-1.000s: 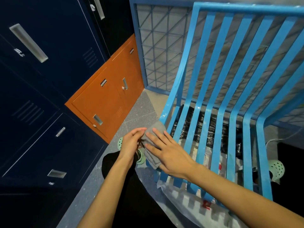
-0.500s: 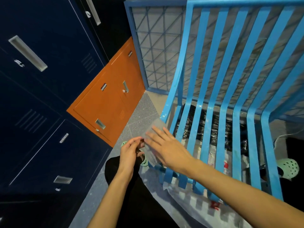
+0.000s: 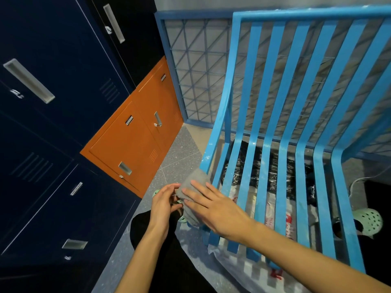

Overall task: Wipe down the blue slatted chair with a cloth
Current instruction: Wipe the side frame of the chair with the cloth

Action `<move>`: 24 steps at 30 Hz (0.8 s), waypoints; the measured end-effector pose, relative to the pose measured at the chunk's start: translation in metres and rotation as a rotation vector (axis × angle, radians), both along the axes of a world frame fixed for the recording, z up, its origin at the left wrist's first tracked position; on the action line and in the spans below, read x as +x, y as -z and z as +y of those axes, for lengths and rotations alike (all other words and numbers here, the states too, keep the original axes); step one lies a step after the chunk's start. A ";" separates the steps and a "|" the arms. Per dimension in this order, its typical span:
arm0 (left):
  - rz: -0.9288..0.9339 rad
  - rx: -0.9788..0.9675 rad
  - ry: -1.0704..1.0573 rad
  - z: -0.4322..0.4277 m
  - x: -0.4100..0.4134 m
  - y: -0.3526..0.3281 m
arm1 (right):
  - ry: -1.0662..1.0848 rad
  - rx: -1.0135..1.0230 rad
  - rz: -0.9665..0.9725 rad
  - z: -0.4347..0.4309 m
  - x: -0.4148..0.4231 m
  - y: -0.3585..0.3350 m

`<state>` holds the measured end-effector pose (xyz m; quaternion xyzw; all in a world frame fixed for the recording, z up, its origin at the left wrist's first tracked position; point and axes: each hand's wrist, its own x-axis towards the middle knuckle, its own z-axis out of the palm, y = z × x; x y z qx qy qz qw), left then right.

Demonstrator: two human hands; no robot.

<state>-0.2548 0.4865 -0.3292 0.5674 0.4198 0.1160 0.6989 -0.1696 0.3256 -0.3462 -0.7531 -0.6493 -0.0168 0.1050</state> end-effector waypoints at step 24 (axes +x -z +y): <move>0.055 0.088 0.188 -0.021 0.021 -0.007 | 0.302 0.172 0.357 0.022 0.016 -0.015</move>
